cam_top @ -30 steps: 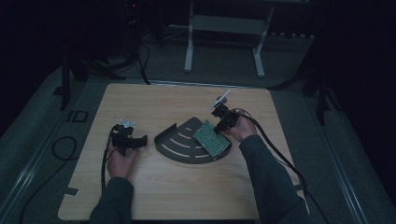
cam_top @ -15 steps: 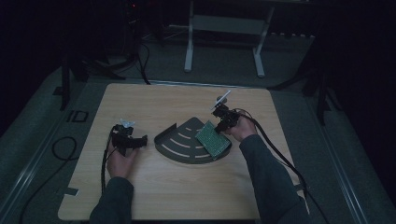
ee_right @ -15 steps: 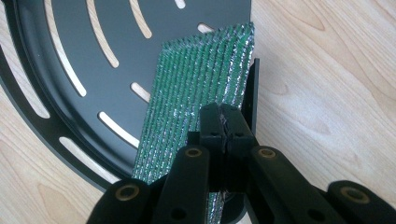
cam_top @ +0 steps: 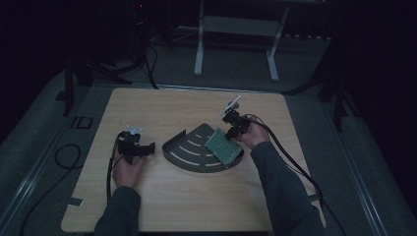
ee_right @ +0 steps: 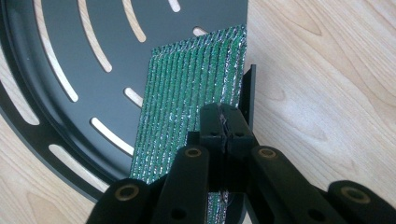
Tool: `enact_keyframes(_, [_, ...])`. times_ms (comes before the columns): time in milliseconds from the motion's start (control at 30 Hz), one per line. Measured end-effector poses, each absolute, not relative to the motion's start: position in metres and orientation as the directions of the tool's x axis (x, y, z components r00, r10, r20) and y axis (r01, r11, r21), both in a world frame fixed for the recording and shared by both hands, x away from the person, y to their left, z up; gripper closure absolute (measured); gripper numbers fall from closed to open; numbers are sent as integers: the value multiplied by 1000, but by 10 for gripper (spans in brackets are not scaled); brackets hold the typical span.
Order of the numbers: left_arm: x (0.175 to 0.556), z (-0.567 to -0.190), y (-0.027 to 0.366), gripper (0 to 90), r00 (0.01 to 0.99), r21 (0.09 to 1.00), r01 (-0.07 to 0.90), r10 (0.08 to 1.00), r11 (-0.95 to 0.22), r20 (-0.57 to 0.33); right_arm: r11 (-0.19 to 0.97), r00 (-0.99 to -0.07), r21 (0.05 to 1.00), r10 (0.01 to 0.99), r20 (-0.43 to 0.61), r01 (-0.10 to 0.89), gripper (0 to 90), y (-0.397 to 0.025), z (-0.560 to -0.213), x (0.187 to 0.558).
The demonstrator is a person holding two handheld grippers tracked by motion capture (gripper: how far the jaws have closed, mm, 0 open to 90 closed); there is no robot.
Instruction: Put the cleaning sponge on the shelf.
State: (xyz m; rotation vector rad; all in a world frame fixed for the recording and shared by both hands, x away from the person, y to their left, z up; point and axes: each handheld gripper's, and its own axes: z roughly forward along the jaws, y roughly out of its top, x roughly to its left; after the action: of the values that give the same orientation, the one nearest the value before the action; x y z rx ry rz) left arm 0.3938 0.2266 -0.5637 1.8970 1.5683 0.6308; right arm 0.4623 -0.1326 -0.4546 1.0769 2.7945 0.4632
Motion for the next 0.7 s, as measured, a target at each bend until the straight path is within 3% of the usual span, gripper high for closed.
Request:
enact_keyframes(367, [394,-564,227,99,192,702,700,981,-129,-11,697,-743,343,669,5,630,815,-138,-449,461])
enact_keyframes(700, [394,-564,227,99,193,701,701,981,-131,-9,669,-735,405,678,13,623,526,-159,-444,446])
